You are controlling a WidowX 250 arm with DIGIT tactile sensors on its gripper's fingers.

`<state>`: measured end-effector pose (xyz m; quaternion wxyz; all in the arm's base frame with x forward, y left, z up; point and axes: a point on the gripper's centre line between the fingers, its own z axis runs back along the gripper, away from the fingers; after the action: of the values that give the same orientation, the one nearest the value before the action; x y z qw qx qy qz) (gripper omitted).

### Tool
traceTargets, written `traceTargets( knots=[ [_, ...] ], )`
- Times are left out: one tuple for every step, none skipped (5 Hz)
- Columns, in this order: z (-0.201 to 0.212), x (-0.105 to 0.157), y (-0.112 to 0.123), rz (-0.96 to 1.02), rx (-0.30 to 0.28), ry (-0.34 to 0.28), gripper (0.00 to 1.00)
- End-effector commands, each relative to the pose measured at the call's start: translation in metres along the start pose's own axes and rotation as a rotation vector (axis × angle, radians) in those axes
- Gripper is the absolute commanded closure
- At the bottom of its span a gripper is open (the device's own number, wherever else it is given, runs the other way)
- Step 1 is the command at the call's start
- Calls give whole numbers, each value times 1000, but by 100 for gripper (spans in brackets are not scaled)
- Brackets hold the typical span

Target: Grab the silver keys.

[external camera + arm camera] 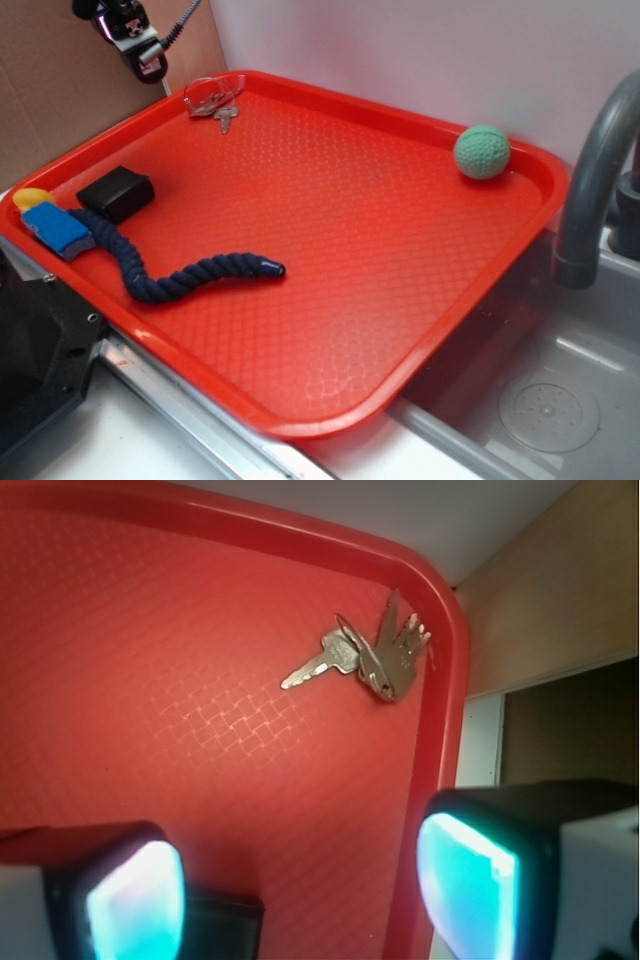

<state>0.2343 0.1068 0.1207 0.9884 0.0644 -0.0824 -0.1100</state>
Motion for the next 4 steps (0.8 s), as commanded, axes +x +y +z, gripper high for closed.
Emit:
traceTargets(
  knots=[
    [-29, 46, 39, -78, 110, -109, 0],
    [-41, 42, 42, -177, 110, -215, 0],
    [-59, 43, 47, -233, 66, -258, 0],
    [-81, 49, 47, -252, 49, -232, 0]
  ],
)
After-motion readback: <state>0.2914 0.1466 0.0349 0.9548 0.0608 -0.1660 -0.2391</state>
